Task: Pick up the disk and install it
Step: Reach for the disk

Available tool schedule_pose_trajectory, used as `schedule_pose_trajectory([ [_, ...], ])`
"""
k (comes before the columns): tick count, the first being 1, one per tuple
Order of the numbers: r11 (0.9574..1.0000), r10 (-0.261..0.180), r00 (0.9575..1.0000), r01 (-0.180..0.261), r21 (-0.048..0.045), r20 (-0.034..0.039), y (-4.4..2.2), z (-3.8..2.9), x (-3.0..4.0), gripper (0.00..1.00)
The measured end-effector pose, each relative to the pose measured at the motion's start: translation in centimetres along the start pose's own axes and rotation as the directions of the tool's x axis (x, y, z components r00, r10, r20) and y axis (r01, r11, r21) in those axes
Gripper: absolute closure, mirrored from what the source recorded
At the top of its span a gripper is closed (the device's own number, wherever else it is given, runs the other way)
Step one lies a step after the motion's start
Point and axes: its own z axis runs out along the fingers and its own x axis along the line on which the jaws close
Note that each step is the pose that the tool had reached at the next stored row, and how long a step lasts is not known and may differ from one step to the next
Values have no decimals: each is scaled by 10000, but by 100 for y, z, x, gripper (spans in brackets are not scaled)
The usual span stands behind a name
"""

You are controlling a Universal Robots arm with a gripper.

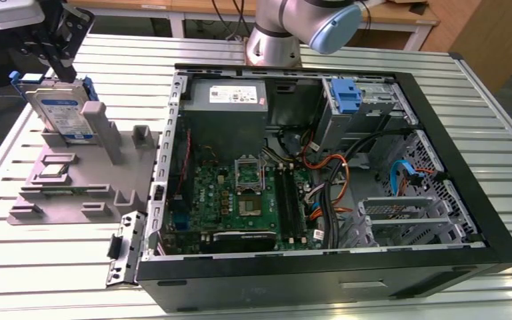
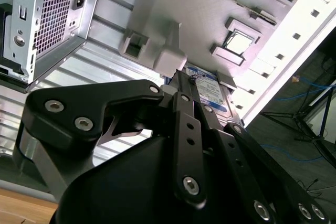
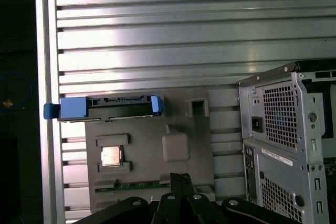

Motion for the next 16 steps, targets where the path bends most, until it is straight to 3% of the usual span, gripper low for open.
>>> schedule_pose_trajectory([
  [7,10000,1,10000,-1,0,0,-6,27,65,90],
  [16,10000,1,10000,-1,1,0,-20,55,257,90],
])
